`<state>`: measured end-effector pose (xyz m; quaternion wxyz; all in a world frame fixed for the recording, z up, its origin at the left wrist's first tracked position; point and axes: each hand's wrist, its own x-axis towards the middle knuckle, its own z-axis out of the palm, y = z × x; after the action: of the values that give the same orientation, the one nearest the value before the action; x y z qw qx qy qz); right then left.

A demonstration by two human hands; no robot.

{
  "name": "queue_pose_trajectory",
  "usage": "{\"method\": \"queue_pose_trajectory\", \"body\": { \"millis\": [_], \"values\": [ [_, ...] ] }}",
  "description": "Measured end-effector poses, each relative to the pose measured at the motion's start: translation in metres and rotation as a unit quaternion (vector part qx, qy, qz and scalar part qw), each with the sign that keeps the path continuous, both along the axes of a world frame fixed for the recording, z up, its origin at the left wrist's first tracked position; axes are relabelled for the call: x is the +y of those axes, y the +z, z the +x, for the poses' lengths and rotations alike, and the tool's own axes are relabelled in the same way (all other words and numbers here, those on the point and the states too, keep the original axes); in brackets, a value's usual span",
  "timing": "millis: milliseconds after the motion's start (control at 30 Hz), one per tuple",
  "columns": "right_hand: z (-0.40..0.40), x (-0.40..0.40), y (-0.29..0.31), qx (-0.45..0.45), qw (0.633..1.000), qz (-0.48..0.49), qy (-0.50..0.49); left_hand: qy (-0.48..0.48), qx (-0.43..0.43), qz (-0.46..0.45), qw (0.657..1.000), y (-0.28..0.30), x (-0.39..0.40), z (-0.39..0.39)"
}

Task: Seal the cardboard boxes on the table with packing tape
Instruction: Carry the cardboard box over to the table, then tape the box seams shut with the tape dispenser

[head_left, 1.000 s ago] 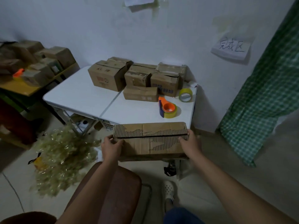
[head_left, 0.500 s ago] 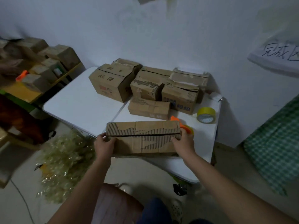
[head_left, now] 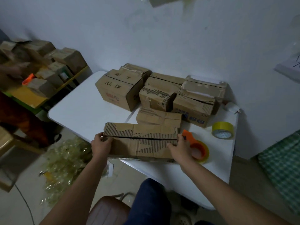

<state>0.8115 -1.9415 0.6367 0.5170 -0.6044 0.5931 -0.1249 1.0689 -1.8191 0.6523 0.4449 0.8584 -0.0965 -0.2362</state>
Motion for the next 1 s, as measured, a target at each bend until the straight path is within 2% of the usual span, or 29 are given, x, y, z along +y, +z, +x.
{"method": "queue_pose_trajectory", "body": {
  "millis": [167, 333, 500, 567, 633, 700, 767, 833, 867, 933, 1000],
  "values": [
    [0.029, -0.011, -0.017, 0.037, 0.999, 0.009, -0.025, -0.046, -0.009, 0.024, 0.999, -0.015, -0.036, 0.039],
    [0.075, -0.020, -0.034, 0.071, 0.991, -0.016, -0.109, -0.134, -0.001, 0.039, 0.990, -0.041, -0.076, 0.090],
    [0.104, -0.020, -0.040, 0.130, 0.967, -0.034, -0.216, -0.260, -0.010, 0.075, 0.963, -0.060, -0.094, 0.124],
    [0.110, -0.017, -0.040, 0.128, 0.959, -0.038, -0.252, -0.321, -0.075, 0.093, 0.939, -0.062, -0.097, 0.132],
    [0.115, -0.009, -0.040, 0.123, 0.948, -0.046, -0.289, -0.392, -0.219, 0.097, 0.888, -0.061, -0.099, 0.136],
    [0.118, 0.001, -0.041, 0.115, 0.938, -0.057, -0.321, -0.504, -0.332, 0.018, 0.797, -0.063, -0.102, 0.134],
    [0.118, 0.009, -0.042, 0.102, 0.930, -0.067, -0.346, -0.636, -0.351, -0.030, 0.687, -0.065, -0.110, 0.125],
    [0.113, 0.015, -0.041, 0.091, 0.922, -0.066, -0.370, -0.737, -0.346, -0.006, 0.581, -0.071, -0.118, 0.115],
    [0.110, 0.017, -0.041, 0.090, 0.919, -0.064, -0.377, -0.764, -0.351, 0.010, 0.541, -0.076, -0.122, 0.111],
    [0.098, 0.019, -0.042, 0.101, 0.915, -0.066, -0.385, -0.784, -0.376, 0.035, 0.492, -0.085, -0.127, 0.108],
    [0.084, 0.017, -0.045, 0.133, 0.913, -0.069, -0.379, -0.778, -0.396, 0.038, 0.487, -0.086, -0.130, 0.109]
  ]
}}
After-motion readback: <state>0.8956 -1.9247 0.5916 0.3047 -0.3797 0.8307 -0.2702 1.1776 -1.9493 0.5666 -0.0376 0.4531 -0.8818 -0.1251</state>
